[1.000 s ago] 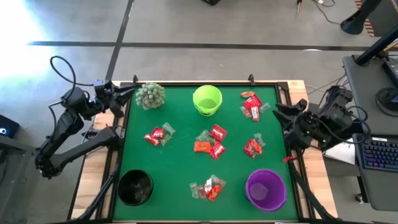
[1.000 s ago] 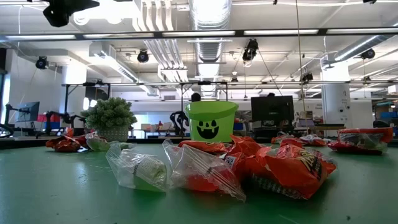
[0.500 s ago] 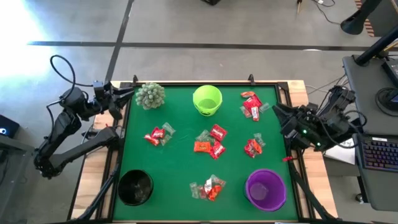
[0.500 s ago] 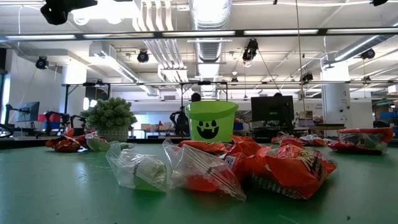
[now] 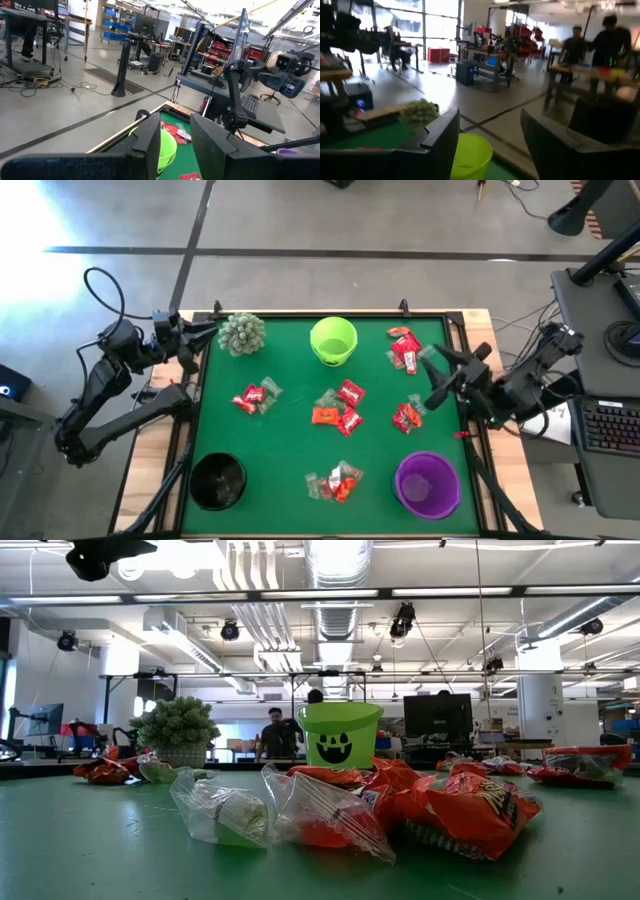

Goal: Organize candy in baskets
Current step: Put the orange chocolate bar into the green bucket

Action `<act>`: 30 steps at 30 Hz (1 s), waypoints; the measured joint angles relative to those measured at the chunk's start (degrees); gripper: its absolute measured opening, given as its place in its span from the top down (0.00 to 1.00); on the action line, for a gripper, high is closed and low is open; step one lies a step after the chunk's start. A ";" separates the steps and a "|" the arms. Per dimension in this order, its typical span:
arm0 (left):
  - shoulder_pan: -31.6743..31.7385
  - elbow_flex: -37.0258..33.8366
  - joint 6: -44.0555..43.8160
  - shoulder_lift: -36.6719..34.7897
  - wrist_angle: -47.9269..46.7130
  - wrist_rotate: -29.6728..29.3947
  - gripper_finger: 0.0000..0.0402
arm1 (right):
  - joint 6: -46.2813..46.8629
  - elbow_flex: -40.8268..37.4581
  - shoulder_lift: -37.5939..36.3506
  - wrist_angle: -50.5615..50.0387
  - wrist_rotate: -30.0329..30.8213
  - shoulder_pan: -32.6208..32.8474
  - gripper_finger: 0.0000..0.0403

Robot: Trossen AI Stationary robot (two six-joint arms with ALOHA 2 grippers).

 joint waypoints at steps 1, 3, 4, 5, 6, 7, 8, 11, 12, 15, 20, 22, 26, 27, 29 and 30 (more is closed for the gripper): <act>0.00 0.00 0.00 0.00 0.00 0.00 0.78 | -2.41 0.67 -0.12 0.32 -0.72 -0.67 0.49; 0.01 -0.02 0.00 0.00 0.00 0.00 0.78 | -4.81 1.76 -0.67 0.31 -2.58 -1.98 0.49; 0.00 -0.02 0.00 0.00 0.00 0.00 0.78 | -5.13 2.30 -1.10 0.27 -4.21 -2.54 0.49; 0.00 -0.02 0.00 0.00 0.00 0.00 0.78 | -5.21 2.78 -1.54 0.28 -6.38 -3.00 0.49; -0.01 -0.02 0.00 0.00 0.00 0.00 0.78 | -5.23 3.18 -2.04 0.09 -9.00 -3.37 0.49; -0.01 -0.02 0.00 0.00 0.00 0.00 0.78 | -5.25 3.58 -2.53 -0.06 -11.49 -3.67 0.49; -0.01 -0.02 0.00 0.00 0.00 0.00 0.78 | -5.21 4.01 -3.05 -0.17 -13.88 -3.92 0.49; 0.01 -0.04 -0.01 0.00 0.00 0.00 0.78 | -3.53 5.49 -4.63 -3.10 -19.17 -4.08 0.49; -0.01 -0.04 -0.02 0.00 0.00 0.00 0.78 | -2.07 6.19 -5.08 -5.49 -21.02 -4.08 0.49; 0.01 -0.04 -0.13 0.00 0.00 0.00 0.78 | 5.84 9.01 -6.08 -16.53 -28.35 -4.30 0.51; 0.01 -0.07 -0.40 0.00 0.03 0.00 0.78 | 19.72 14.01 -5.73 -32.36 -40.19 -5.95 0.52; 0.01 -0.07 -1.10 0.00 0.04 -0.02 0.78 | 21.42 15.16 -5.10 -34.01 -42.81 -6.77 0.52; 0.00 -0.09 -1.99 0.00 0.04 0.00 0.78 | 21.96 16.79 -3.53 -35.16 -44.05 -8.49 0.52; 0.01 -0.09 -1.99 0.00 0.04 -0.02 0.78 | 23.07 17.30 -3.06 -36.61 -44.07 -9.10 0.52; -0.01 -0.09 -1.99 0.00 0.04 0.00 0.78 | 27.33 18.43 -1.75 -41.67 -44.20 -10.66 0.52; 0.01 -0.08 -1.99 0.00 0.04 -0.01 0.78 | 30.26 19.04 -1.03 -45.25 -44.76 -11.52 0.52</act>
